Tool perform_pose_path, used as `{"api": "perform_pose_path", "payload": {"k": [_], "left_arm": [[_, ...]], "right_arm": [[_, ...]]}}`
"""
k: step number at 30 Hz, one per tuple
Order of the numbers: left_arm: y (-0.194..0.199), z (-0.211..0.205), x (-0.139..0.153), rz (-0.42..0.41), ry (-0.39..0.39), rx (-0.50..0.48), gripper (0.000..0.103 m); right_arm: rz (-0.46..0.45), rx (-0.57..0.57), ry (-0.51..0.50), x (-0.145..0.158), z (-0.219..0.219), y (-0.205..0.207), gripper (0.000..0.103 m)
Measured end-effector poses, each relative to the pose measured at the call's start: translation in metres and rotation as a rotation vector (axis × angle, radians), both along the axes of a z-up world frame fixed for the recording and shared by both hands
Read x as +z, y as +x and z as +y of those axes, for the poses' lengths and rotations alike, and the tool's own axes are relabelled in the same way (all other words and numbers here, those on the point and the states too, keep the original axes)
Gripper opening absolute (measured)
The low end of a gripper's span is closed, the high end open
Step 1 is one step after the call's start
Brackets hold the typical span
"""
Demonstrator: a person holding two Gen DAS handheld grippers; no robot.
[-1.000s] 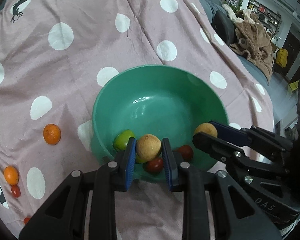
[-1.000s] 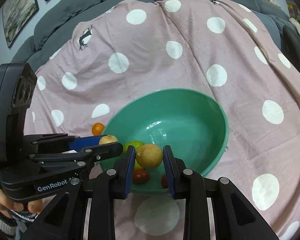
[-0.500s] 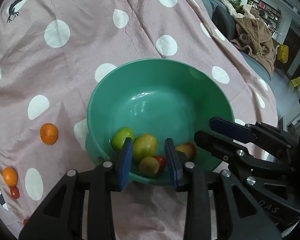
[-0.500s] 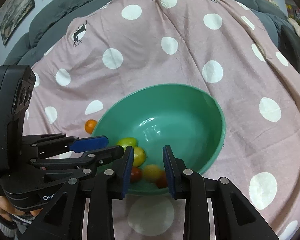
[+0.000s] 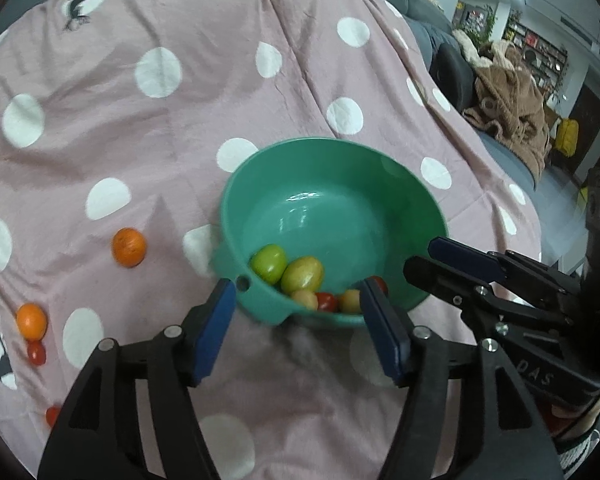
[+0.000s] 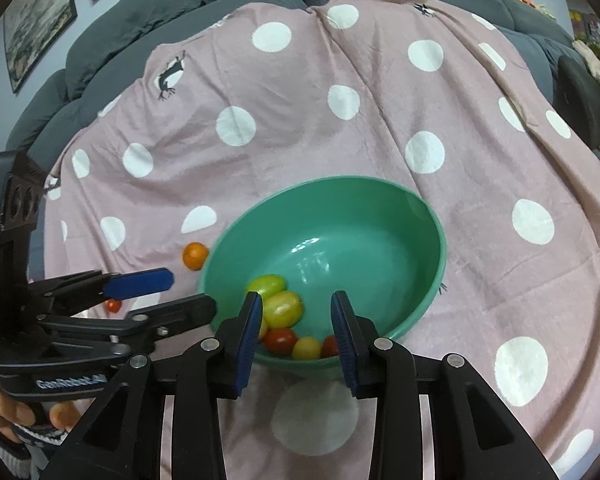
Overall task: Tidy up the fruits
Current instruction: 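Open both tools to drop the plums into the green bowl, then move both tools back toward the red tomatoes on the sheet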
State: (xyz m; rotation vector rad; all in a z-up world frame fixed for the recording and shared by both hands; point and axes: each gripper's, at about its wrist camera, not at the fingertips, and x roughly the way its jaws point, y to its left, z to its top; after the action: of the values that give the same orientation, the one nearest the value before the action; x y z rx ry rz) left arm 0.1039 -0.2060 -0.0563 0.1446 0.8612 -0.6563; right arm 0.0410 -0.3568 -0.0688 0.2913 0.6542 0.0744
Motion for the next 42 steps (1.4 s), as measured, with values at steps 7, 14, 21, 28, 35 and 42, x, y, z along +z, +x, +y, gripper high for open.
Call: {"api": "perform_pose_path", "payload": {"k": [7, 14, 21, 28, 35, 42], "left_arm": [[-0.023, 0.051, -0.007, 0.037, -0.013, 0.094, 0.068], [-0.06, 0.119, -0.028, 0.075, 0.017, 0.223, 0.068], [-0.087, 0.199, -0.034, 0.099, -0.015, 0.404, 0.068], [-0.1, 0.236, -0.042, 0.11, -0.061, 0.479, 0.067], [-0.083, 0.237, -0.05, 0.106, -0.078, 0.46, 0.065], [-0.037, 0.228, -0.06, 0.094, -0.039, 0.434, 0.061]], "right_arm": [[0.006, 0.035, -0.007, 0.005, 0.016, -0.013, 0.036], [0.035, 0.084, -0.03, 0.005, 0.04, -0.021, 0.036], [0.069, 0.173, -0.043, -0.002, 0.075, -0.024, 0.036], [0.113, 0.257, -0.041, -0.013, 0.11, -0.02, 0.036], [0.132, 0.335, -0.061, -0.016, 0.141, -0.015, 0.036], [0.162, 0.377, -0.067, -0.023, 0.16, -0.003, 0.036]]}}
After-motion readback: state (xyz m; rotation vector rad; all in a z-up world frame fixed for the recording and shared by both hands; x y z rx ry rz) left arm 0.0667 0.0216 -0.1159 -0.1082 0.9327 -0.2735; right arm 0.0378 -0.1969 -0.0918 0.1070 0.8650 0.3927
